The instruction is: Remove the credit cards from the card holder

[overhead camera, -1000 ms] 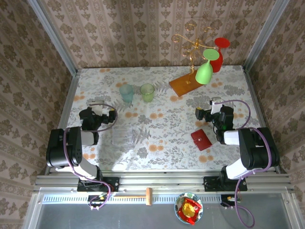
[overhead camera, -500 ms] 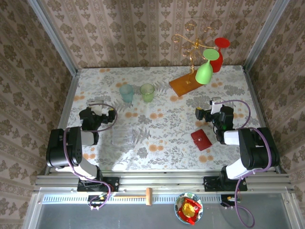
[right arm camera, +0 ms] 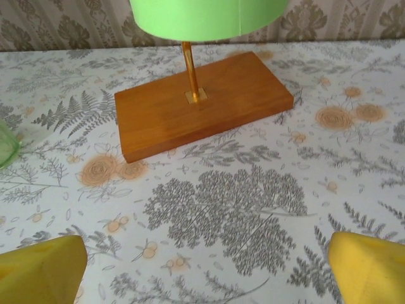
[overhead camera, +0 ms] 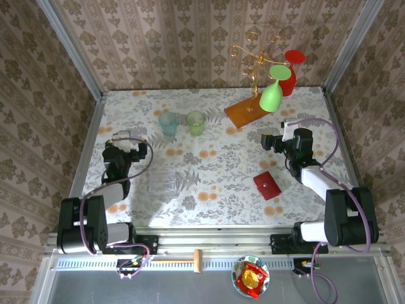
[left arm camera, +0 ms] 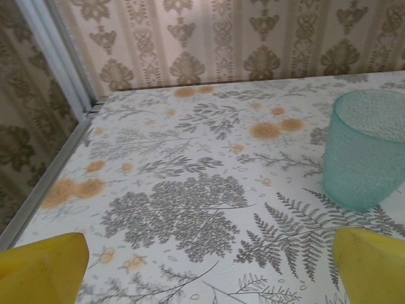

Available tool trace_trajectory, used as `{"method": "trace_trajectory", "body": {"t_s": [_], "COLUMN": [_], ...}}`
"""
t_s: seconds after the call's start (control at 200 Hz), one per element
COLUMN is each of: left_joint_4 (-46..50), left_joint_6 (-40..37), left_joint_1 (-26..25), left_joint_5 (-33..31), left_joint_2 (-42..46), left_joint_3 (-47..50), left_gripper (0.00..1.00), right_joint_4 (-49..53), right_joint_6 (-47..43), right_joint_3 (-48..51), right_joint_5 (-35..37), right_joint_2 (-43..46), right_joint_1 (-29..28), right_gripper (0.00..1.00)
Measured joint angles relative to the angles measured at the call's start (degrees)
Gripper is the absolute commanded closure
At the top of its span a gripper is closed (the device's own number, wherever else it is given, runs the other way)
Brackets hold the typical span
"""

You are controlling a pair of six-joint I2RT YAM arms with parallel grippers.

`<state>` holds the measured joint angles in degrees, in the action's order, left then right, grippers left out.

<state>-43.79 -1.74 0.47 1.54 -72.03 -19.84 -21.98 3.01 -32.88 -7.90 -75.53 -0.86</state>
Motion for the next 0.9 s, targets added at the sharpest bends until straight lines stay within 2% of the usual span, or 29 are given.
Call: {"method": "trace_trajectory", "body": {"t_s": [0.255, 0.355, 0.455, 0.56, 0.805, 0.9], "left_joint_4": [16.4, 24.3, 33.7, 43.8, 64.9, 71.0], "left_joint_6": [7.9, 10.9, 13.6, 17.0, 22.8, 24.3], "left_joint_1": [-1.1, -2.2, -2.4, -2.4, -3.3, -4.5], "left_joint_5": [-1.7, -1.3, -1.2, -0.6, 3.8, 6.0], "left_joint_2": [7.5, 9.7, 10.8, 10.9, 9.2, 8.7], "left_joint_3": [-5.6, -8.3, -11.6, -15.3, -21.7, -22.8], "left_gripper": [0.05, 0.14, 0.15, 0.21, 0.29, 0.39], "right_joint_4": [19.6, 26.4, 31.8, 35.8, 38.5, 38.8], "right_joint_6": [4.4, 7.0, 9.9, 13.2, 17.9, 18.7], "right_joint_3": [-4.3, -6.6, -9.3, -12.1, -14.5, -14.6], "right_joint_5": [3.2, 3.4, 3.1, 2.9, 2.4, 1.8], "right_joint_2": [5.9, 6.7, 6.4, 4.9, 0.3, -0.5], "right_joint_1": [-4.9, -7.3, -10.4, -13.9, -19.8, -20.0], "right_gripper": [0.10, 0.19, 0.27, 0.31, 0.27, 0.26]}}
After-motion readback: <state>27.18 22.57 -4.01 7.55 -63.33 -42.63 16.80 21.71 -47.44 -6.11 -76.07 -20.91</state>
